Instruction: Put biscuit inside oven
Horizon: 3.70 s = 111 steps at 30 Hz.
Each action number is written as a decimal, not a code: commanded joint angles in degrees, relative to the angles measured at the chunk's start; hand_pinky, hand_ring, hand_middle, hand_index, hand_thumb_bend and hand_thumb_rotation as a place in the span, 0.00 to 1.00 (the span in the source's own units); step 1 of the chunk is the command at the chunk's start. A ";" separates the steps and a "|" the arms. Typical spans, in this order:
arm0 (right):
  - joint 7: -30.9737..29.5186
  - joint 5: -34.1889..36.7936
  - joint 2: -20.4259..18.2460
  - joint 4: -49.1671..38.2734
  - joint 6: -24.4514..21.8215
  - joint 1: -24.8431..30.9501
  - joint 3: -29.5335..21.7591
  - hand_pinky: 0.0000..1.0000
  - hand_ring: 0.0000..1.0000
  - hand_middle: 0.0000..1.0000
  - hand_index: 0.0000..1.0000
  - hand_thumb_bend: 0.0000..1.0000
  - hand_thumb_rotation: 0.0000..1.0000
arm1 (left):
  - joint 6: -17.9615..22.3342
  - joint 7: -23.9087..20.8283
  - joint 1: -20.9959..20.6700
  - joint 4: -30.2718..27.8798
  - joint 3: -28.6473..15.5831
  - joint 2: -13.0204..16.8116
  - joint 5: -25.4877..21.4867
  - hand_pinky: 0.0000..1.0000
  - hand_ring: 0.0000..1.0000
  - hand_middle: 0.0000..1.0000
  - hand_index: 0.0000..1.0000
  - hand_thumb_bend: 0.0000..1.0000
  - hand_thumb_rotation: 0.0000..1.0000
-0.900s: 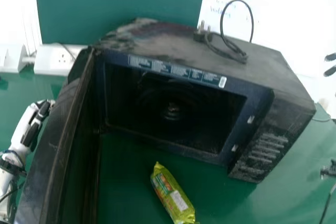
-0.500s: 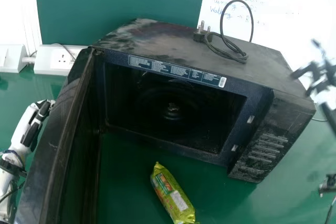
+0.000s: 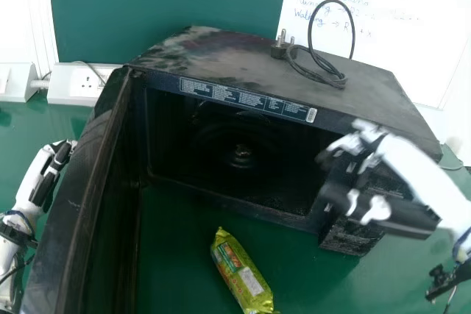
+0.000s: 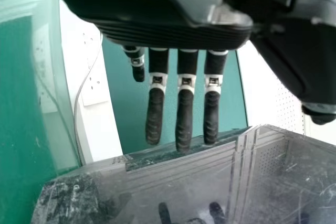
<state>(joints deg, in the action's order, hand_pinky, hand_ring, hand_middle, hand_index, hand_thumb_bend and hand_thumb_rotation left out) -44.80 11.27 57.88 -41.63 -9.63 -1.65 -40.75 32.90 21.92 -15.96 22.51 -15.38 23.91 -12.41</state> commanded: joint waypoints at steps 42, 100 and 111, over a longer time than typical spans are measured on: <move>-10.09 -25.42 19.04 -14.51 -32.30 -19.71 40.85 0.81 0.94 0.98 0.97 1.00 0.71 | -5.58 -2.06 2.33 -7.25 0.60 -1.27 0.53 0.33 0.38 0.42 0.48 0.51 0.06; -33.42 -91.50 -26.31 -2.66 -30.05 -10.82 65.62 0.79 0.92 0.98 0.97 0.94 0.64 | -7.87 -3.40 2.74 -11.41 0.83 -2.46 2.00 0.30 0.36 0.43 0.48 0.51 0.06; -33.63 -101.23 -39.08 -0.02 -17.22 -5.19 63.95 0.82 0.94 1.00 0.97 0.89 0.64 | -8.06 -2.96 2.79 -12.02 0.73 -2.66 1.25 0.30 0.37 0.42 0.48 0.51 0.06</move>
<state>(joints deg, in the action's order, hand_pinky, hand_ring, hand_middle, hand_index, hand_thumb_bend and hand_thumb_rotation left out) -77.24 -90.06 20.72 -43.43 -28.09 -8.92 22.65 24.63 18.88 -13.85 11.17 -14.75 21.49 -10.94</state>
